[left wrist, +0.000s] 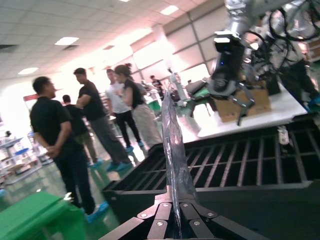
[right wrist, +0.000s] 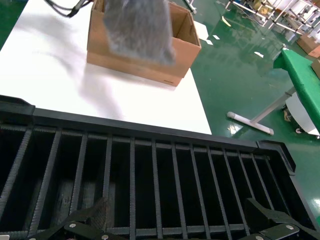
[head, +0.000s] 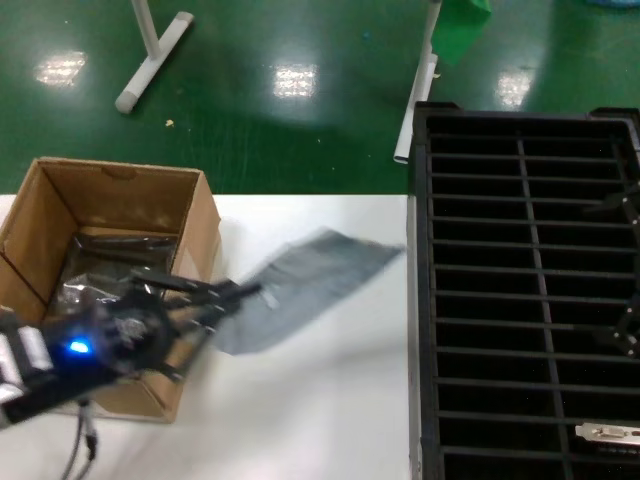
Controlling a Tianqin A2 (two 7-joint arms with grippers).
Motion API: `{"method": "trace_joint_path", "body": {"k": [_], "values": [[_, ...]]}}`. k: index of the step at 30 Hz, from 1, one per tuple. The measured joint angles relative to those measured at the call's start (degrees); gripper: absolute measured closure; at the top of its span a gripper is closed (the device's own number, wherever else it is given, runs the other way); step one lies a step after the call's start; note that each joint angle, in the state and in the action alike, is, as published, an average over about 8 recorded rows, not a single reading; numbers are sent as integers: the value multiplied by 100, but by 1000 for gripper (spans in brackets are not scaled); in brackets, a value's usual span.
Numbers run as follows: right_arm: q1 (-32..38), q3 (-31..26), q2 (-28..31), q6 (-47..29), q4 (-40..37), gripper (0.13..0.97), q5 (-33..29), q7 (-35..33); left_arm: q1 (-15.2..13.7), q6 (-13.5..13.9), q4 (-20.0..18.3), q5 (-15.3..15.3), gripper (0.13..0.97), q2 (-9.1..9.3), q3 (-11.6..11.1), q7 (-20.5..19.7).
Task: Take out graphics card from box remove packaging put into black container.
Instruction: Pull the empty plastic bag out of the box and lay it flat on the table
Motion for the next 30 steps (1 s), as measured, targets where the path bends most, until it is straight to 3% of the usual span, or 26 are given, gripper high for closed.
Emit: {"method": "trace_joint_path", "body": {"k": [5, 14, 20, 30], "values": [[4, -12, 6, 7, 0, 132, 8, 0, -161, -194, 156, 432, 955, 313, 338, 467], [8, -26, 14, 16, 0, 129, 18, 0, -934, -376, 1060, 1136, 955, 629, 820, 1503], [10, -34, 18, 21, 0, 129, 24, 0, -1246, -561, 1240, 1368, 955, 653, 923, 1702], [13, -42, 22, 27, 0, 129, 30, -1, -1182, -896, 991, 1504, 940, 543, 924, 1537]]}}
